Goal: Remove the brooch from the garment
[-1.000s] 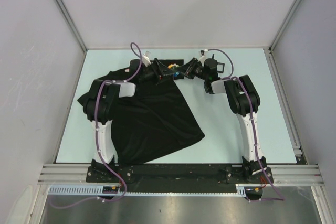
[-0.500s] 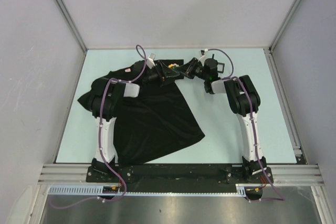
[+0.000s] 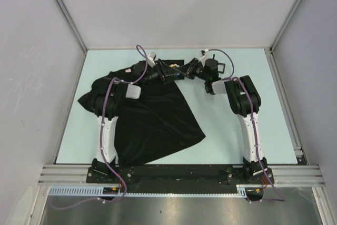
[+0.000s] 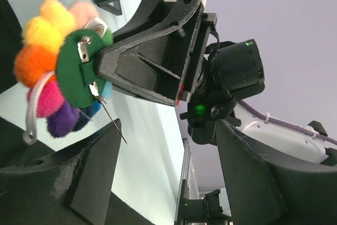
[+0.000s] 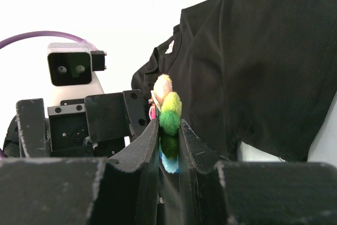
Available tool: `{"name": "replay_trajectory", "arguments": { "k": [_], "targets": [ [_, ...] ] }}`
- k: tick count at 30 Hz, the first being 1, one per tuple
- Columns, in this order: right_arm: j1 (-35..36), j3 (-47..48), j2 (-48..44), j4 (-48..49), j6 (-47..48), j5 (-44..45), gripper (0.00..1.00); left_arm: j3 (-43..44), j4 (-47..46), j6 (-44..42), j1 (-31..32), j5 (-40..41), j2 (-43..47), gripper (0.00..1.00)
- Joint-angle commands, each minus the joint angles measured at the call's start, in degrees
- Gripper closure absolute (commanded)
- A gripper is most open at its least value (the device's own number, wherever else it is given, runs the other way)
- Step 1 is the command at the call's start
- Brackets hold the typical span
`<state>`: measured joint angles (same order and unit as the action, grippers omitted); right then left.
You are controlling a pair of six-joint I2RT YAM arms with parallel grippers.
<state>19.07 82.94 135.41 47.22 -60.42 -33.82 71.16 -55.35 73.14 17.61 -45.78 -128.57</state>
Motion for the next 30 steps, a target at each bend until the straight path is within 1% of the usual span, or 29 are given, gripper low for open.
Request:
{"name": "replay_trajectory", "arguments": {
  "k": [1, 9, 17, 21, 25, 30],
  "targets": [
    [0.97, 0.38, -3.23, 1.47, 0.92, 0.25, 1.00, 0.74, -5.73, 0.86, -0.20, -0.72, 1.13, 0.24],
    [2.02, -0.41, -3.14, 1.82, 0.92, 0.07, 1.00, -0.75, -6.69, 0.60, -1.26, -0.01, 2.27, 0.24],
    [2.81, -1.37, -3.75, 2.35, 0.92, 0.07, 1.00, -3.47, -10.12, 2.79, -3.28, 0.78, 2.89, 0.24],
    [3.25, -2.34, -4.28, 1.82, 1.62, -0.10, 1.00, -4.01, -14.15, 4.72, -3.98, 1.13, 2.80, 0.23],
    [3.87, -2.87, -4.46, 2.00, 1.62, -0.54, 1.00, -3.83, -20.05, 9.19, -4.51, 0.69, 1.49, 0.23],
    [3.61, -3.39, -5.07, 2.17, 1.54, -0.72, 1.00, -5.59, -23.40, 9.65, -6.62, -0.18, 2.97, 0.24]
  ]
}}
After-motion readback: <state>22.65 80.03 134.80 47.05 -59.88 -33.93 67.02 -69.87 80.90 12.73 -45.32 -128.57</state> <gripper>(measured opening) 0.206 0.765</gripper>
